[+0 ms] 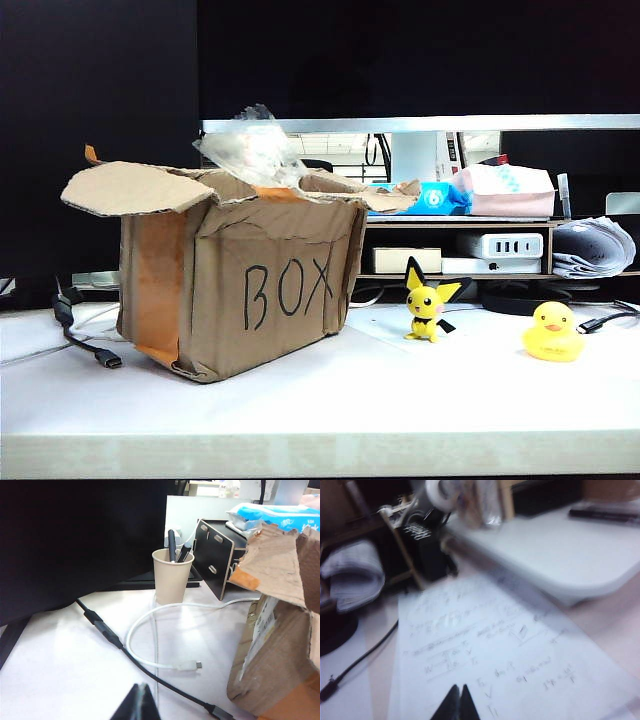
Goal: Put the doll that is least similar in color compared to the others into the paper box.
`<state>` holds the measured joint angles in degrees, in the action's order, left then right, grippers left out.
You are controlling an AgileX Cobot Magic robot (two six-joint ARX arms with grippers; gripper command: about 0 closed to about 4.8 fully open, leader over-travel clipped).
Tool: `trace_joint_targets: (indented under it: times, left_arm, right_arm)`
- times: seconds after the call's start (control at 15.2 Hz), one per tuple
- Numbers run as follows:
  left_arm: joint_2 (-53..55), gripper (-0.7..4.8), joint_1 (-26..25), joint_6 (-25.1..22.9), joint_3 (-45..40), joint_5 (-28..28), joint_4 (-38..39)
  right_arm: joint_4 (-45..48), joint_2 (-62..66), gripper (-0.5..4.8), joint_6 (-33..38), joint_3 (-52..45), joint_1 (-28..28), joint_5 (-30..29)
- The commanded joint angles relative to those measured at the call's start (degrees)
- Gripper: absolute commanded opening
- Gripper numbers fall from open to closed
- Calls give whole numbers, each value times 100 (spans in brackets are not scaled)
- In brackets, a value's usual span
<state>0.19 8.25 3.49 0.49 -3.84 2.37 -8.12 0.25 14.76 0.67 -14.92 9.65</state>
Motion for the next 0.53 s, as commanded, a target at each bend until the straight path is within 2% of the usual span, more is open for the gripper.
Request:
trace_joint_targets:
  times: [0.07, 0.2, 0.26, 0.53]
  left_arm:
    - [0, -5, -7, -2, 4, -2, -72]
    - [0, -6, -7, -2, 4, -2, -72]
    - [0, -5, -7, -2, 4, -2, -72]
    - [0, -6, -7, -2, 4, -2, -72]
  right_arm:
    - [271, -7, -5, -494, -20, 7, -72]
    - [409, -7, -5, -1215, -20, 203, -81]
    - [411, -7, -5, -1512, -20, 570, -77]
    - [391, -7, -5, -1650, -20, 1408, -59]
